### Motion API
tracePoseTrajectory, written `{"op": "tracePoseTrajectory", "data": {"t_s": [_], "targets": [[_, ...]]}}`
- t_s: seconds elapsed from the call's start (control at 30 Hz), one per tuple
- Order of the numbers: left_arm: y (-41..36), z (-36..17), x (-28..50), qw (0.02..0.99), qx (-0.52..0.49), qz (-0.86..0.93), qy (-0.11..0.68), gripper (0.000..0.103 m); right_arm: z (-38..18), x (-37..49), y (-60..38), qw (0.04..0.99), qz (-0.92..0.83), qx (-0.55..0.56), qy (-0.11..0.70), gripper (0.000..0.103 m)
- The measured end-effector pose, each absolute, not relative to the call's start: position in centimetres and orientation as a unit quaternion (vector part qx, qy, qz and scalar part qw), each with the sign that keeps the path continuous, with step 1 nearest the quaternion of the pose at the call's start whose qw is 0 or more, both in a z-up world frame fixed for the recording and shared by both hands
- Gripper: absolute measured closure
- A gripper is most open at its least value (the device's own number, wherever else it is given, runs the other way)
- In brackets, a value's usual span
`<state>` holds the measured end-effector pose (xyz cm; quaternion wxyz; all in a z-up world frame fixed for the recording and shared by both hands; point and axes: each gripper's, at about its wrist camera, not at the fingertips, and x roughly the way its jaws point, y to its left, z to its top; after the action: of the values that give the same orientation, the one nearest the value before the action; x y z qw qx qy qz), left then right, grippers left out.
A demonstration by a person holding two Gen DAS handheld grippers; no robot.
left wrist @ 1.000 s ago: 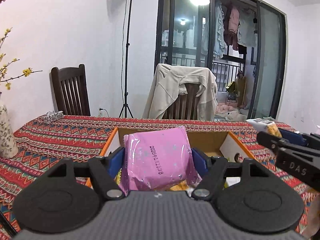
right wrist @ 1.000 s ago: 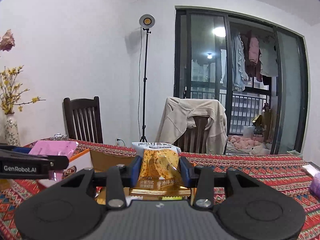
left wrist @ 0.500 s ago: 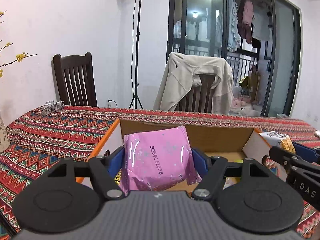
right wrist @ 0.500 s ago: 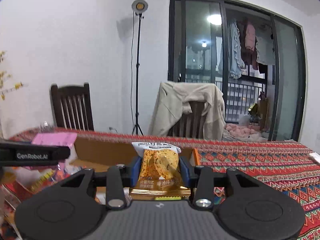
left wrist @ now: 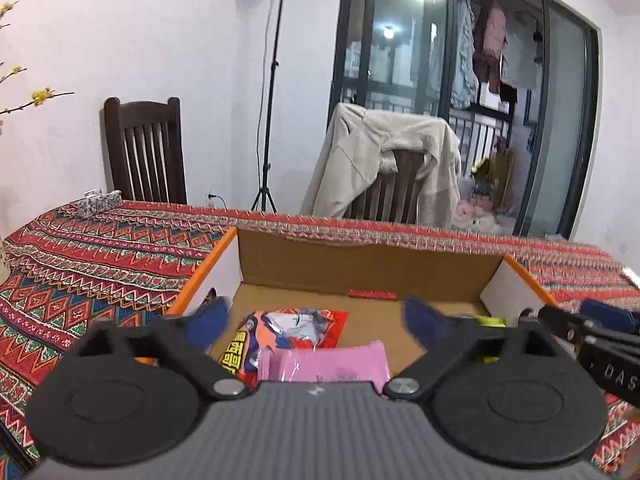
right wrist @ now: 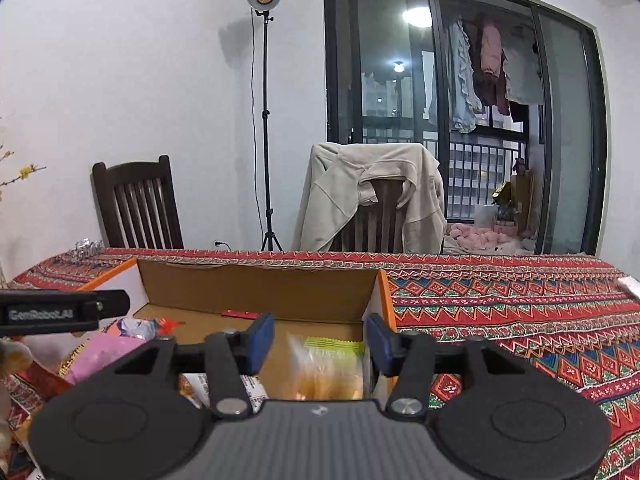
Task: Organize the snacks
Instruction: 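Carry both packets over the box and open both grippers to drop them, then withdraw both grippers to the pile and grasp the lime-green bar with the right gripper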
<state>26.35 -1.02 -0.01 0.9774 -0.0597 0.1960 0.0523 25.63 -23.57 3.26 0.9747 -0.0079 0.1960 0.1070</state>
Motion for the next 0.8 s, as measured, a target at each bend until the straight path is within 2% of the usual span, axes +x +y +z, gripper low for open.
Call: {"op": "tracePoseTrajectory", "data": {"t_s": [0.07,0.47,0.8], "targets": [[-0.9,0.2,25.9,0.979,-0.065,0.052,0.185,0.0,3.3,25.4,-23.8,0.975,0.107,-0.002,0.193,0.001],[-0.7,1.3,25.1,0.981,-0.082,0.055,0.17,0.0,3.9,24.6,-24.0,0.978,0.111,0.005,0.178,0.0],[-0.2,4.1,23.2,0.981,-0.094,0.053,0.16,0.0,5.6,23.1,-24.7,0.98,0.121,0.011,0.159,0.0]]}}
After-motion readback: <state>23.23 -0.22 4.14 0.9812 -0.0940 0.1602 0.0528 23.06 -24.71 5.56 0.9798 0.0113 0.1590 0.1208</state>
